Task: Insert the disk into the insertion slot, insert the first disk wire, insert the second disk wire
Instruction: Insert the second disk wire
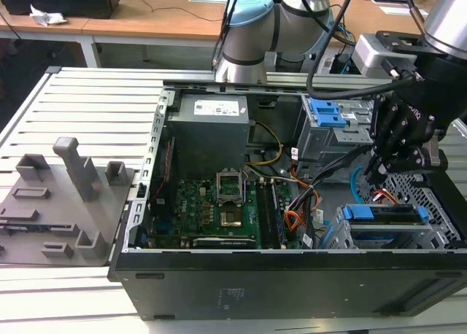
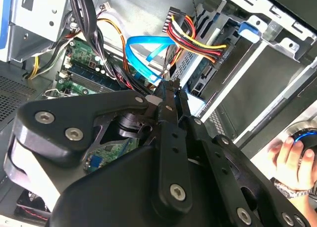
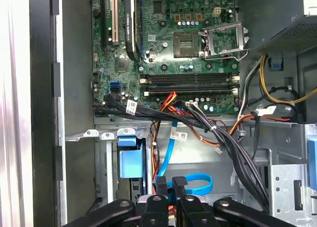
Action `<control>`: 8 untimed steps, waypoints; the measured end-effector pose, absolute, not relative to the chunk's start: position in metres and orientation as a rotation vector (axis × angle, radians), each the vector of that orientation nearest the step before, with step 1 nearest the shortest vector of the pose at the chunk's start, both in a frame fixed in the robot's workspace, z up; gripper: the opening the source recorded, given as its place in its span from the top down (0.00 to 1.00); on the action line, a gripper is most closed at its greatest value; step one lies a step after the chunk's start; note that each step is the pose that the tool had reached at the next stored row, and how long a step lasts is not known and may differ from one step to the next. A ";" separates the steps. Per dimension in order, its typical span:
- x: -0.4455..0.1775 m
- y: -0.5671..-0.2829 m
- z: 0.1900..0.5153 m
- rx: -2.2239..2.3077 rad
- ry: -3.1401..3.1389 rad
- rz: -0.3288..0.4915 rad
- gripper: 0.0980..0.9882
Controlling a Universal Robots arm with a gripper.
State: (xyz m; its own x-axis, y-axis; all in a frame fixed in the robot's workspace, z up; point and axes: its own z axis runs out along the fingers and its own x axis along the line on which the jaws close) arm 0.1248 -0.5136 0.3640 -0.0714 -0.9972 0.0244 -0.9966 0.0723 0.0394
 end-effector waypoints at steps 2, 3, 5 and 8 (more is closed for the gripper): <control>0.125 -0.514 0.364 2.109 -2.267 -0.019 0.93; 0.125 -0.515 0.364 2.109 -2.267 -0.019 0.93; 0.125 -0.518 0.364 2.109 -2.267 -0.019 0.93; 0.125 -0.523 0.364 2.109 -2.267 -0.019 0.93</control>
